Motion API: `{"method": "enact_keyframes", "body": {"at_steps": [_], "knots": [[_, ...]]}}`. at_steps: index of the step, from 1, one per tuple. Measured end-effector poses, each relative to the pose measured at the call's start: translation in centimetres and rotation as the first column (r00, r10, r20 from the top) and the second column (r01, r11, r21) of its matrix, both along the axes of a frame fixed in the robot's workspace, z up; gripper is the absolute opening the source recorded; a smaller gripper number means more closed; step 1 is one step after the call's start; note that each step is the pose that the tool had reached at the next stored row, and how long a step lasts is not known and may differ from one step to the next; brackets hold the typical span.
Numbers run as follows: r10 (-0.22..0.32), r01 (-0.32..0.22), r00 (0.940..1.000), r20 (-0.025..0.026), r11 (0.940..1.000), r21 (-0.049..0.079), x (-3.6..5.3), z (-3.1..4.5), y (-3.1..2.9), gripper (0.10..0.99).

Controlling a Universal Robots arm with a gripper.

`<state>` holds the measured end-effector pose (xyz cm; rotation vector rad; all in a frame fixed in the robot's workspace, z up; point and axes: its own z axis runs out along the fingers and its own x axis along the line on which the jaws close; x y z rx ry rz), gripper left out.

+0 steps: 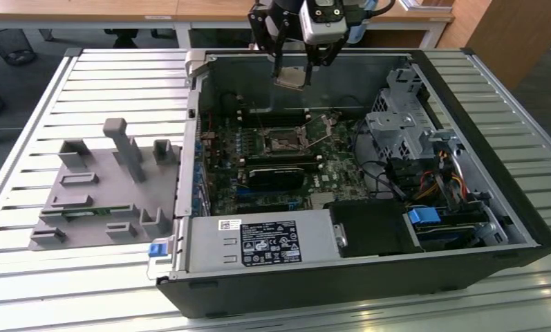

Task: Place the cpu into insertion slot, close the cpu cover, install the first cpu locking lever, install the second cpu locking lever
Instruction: 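Place the cpu into insertion slot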

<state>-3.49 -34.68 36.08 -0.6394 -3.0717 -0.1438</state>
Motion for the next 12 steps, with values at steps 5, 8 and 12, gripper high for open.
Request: {"method": "enact_keyframes", "body": {"at_steps": [5, 8, 12], "knots": [[-0.013, 0.013, 0.9999, 0.0, 0.9999, 0.0, 0.0, 0.0, 0.0, 0.525], [-0.02, 0.02, 0.9998, 0.0, 0.9998, 0.0, 0.0, 0.0, 0.0, 0.525], [-0.031, 0.031, 0.9995, 0.0, 0.9995, 0.0, 0.0, 0.0, 0.0, 0.525]]}}
